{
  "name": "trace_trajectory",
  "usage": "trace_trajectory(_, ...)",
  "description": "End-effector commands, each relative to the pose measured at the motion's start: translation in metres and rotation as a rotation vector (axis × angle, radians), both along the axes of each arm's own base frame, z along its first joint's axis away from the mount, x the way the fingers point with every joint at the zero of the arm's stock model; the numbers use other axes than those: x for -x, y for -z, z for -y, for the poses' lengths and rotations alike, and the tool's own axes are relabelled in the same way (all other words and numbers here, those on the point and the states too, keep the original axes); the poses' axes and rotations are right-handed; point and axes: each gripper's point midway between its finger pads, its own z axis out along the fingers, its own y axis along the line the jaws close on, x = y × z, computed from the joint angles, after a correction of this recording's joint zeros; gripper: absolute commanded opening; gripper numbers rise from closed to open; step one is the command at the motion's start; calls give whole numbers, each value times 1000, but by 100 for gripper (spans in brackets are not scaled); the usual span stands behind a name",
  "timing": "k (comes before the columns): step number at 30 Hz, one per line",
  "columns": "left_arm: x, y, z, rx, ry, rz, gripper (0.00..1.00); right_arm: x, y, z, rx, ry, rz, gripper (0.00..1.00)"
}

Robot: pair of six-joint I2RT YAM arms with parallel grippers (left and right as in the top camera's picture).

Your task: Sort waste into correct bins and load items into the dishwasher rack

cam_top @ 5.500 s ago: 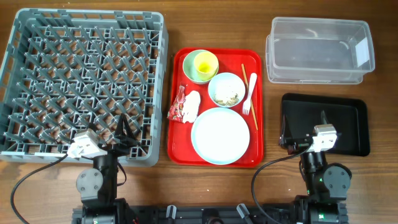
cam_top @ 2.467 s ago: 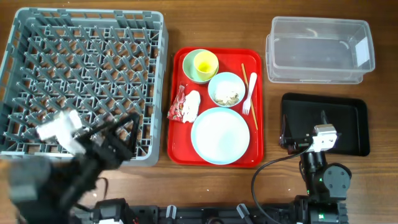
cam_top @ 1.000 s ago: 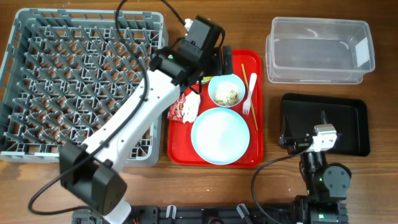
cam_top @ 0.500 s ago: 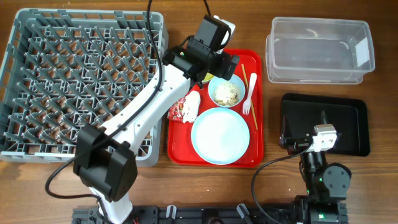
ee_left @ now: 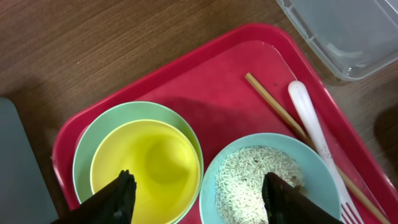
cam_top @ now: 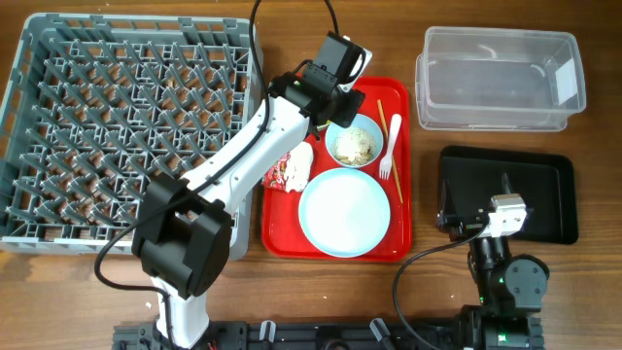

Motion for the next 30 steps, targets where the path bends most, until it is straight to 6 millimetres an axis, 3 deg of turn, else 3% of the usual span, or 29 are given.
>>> trace_trajectory(1,-3,15,1,-26,-1,-15,61,0,0,1,8,6,3,100)
trace_trajectory(4,-2,30,1,-46,-1,-43,60,0,0,1,8,6,3,100)
trace_trajectory(6,0,35,-1,-56,-1,-56,51,0,0,1,7,6,3,100)
trace_trajectory(9,0,14,0,-22,-20,-32,47,0,0,1,7,6,3,100)
trace_trajectory(11,0,-12,-1,42,-70,-4,48,0,0,1,8,6,3,100)
trace_trajectory(14,7,-76,-5,150,-110,82,52,0,0,1,8,7,3,100)
trace_trajectory(17,20,-131,-19,211,-113,162,60,0,0,1,8,6,3,99)
trace_trajectory(18,26,-145,-24,225,-115,180,66,0,0,1,7,6,3,100)
trace_trajectory(19,33,-165,-40,246,-166,200,79,0,0,1,7,6,3,100)
trace_trajectory(22,44,-191,-100,292,-445,210,90,0,0,1,7,6,3,100)
trace_trajectory(23,50,-196,-126,310,-542,201,100,0,0,1,7,6,3,100)
trace_trajectory(26,66,-200,-187,325,-736,161,100,0,0,1,7,6,3,100)
trace_trajectory(27,74,-198,-216,299,-806,146,100,0,0,1,8,6,3,100)
trace_trajectory(30,91,-192,-273,288,-998,107,100,0,0,1,7,6,3,100)
